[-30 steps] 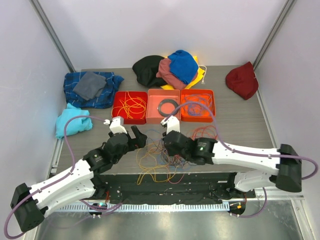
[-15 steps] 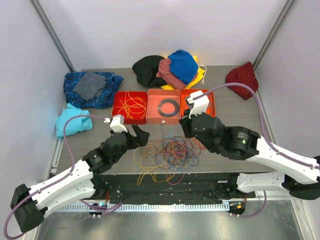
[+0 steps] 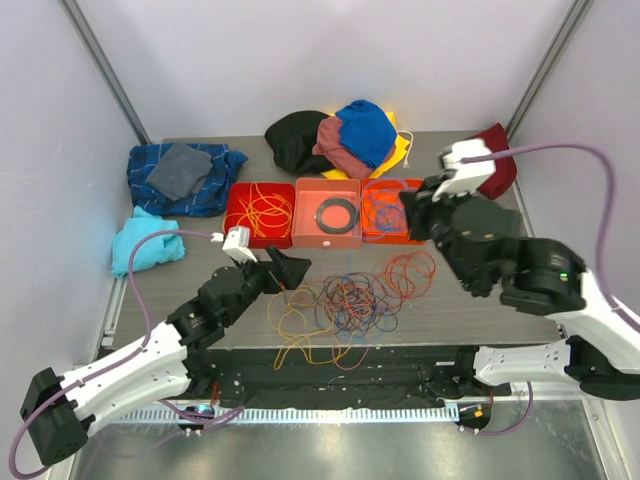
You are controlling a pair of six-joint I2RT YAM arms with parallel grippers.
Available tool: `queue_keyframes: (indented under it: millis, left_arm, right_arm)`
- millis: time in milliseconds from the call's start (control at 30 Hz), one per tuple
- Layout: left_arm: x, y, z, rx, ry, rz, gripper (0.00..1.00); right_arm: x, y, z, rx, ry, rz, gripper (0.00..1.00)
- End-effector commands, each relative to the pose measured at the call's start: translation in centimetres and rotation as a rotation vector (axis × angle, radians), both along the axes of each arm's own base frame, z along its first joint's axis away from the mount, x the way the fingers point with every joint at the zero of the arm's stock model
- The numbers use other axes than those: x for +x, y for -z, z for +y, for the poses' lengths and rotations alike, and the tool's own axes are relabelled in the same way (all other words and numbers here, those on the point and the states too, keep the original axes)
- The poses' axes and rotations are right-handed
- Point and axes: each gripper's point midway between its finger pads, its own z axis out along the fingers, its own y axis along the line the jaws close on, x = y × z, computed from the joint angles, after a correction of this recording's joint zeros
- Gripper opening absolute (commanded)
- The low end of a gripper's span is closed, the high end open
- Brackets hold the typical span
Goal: Untangle the cables
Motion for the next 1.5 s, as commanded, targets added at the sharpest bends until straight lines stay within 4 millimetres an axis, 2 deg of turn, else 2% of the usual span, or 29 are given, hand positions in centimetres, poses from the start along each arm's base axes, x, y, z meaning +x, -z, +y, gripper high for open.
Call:
queue_keyframes:
  millis: [0, 200, 267, 333, 367, 433, 467, 500, 533, 567, 600, 633, 700, 733, 767, 833, 867, 1033, 1200, 1467]
  left_arm:
    - [0.2, -1.9, -1.4, -0.087, 0.042, -0.065, 1.00]
    - [-0.3, -1.4, -4.3, -0.108, 0.166, -0.037, 1.00]
    - [-0.3, -0.3, -5.0, -0.094, 0.184, 0.002, 1.00]
    - [-0.2, 0.4, -5.1, -0.095, 0.179, 0.034, 1.00]
    - [-0.1, 0.4, -5.0, -0.097, 0.166, 0.036, 1.00]
    - [-0.1, 1.2, -4.4, -0.075, 0.146, 0.056, 1.00]
    - [-0.3, 0.8, -3.9, -0.076, 0.135, 0.049, 1.00]
    - [0.0, 0.9, -3.3, -0.064, 0.104, 0.046, 1.00]
    - [-0.3, 1.4, -2.6, -0.033, 0.094, 0.054, 0.99]
    - [-0.4, 0.5, -1.9, -0.044, 0.076, 0.030, 0.99]
    - [-0.3, 0.2, -1.1, -0.039, 0.045, 0.014, 0.99]
    - [-0.3, 0.2, -0.4, -0.025, 0.026, 0.007, 0.99]
    - [-0.7, -0.6, 1.3, -0.018, -0.020, -0.016, 1.00]
    - [-0.8, -0.7, 1.8, -0.012, -0.031, -0.026, 1.00]
    - [-1.0, -0.3, 2.5, 0.002, -0.042, -0.020, 1.00]
    - [-1.3, -1.2, 3.6, -0.012, -0.073, -0.045, 1.00]
    - [-1.5, -1.1, 4.0, -0.005, -0.079, -0.046, 1.00]
    - [-2.1, -0.8, 5.8, -0.003, -0.117, -0.056, 1.00]
    - [-2.2, -0.3, 6.7, 0.005, -0.147, -0.062, 1.00]
    - [-2.5, 0.3, 7.2, 0.002, -0.154, -0.048, 1.00]
  right_arm:
    - [0.4, -5.5, -3.1, 0.043, 0.096, -0.103, 0.01]
    - [0.4, -9.1, -4.0, 0.070, 0.118, -0.146, 0.01]
    - [0.5, -9.6, -4.2, 0.067, 0.134, -0.155, 0.01]
    - [0.9, -9.2, -4.3, 0.038, 0.176, -0.156, 0.01]
    - [1.2, -8.2, -4.1, 0.000, 0.192, -0.151, 0.01]
    - [1.9, -7.5, -4.3, -0.019, 0.240, -0.152, 0.01]
    - [2.3, -6.6, -4.2, -0.038, 0.251, -0.144, 0.01]
    - [3.5, -6.1, -5.5, -0.042, 0.304, -0.136, 0.01]
    - [4.2, -5.7, -5.0, 0.003, 0.264, -0.119, 0.01]
    - [5.4, -4.5, -5.2, 0.001, 0.264, -0.095, 0.01]
    - [7.2, -3.8, -7.5, 0.013, 0.334, -0.074, 0.01]
    - [8.2, -2.7, -6.6, 0.035, 0.278, -0.037, 0.01]
    - [10.2, -0.3, -6.6, 0.022, 0.287, 0.023, 0.01]
    - [11.5, 0.6, -7.5, 0.019, 0.316, 0.050, 0.01]
    - [12.9, 2.5, -6.5, 0.015, 0.290, 0.102, 0.01]
    - [14.7, 3.8, -6.2, 0.033, 0.288, 0.129, 0.01]
    - [15.9, 5.2, -6.2, 0.030, 0.297, 0.156, 0.01]
    - [19.4, 7.0, -5.6, 0.040, 0.320, 0.174, 0.01]
    - [22.2, 9.0, -6.3, 0.027, 0.369, 0.196, 0.01]
    - [23.5, 10.4, -6.6, 0.016, 0.389, 0.215, 0.01]
